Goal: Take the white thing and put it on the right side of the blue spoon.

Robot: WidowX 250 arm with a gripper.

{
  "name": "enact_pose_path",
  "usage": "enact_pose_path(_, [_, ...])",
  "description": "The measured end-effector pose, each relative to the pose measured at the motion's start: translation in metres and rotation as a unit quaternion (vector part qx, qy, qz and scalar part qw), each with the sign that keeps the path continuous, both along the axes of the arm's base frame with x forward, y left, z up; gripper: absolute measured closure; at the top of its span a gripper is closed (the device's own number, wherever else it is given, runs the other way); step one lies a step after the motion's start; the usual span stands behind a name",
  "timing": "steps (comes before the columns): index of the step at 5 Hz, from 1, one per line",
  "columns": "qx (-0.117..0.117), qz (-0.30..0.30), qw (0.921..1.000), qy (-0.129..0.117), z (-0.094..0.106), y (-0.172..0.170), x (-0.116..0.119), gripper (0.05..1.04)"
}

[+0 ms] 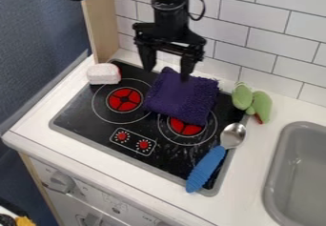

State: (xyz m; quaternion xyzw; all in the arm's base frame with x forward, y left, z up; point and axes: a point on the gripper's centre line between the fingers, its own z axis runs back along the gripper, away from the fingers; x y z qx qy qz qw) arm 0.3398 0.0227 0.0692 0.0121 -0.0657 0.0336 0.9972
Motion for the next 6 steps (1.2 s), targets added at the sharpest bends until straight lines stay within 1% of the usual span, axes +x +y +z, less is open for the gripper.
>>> enact_pose_path(1, [0.018, -0.097, 0.995, 0.008, -0.009, 0.025, 0.005, 0.083])
enact_pose_path(2, [0.043, -0.155, 0.987, -0.005, -0.009, 0.05, 0.006, 0.083])
enact_pose_path(3, [0.07, -0.223, 0.9723, 0.0, -0.009, 0.076, 0.002, 0.083])
enact_pose_path(4, [0.09, -0.272, 0.958, 0.021, -0.018, 0.091, 0.001, 0.083])
enact_pose_path(5, [0.089, -0.312, 0.9445, 0.049, -0.035, 0.096, 0.011, 0.083])
enact_pose_path(6, [0.083, -0.321, 0.9417, 0.055, -0.042, 0.098, 0.017, 0.083])
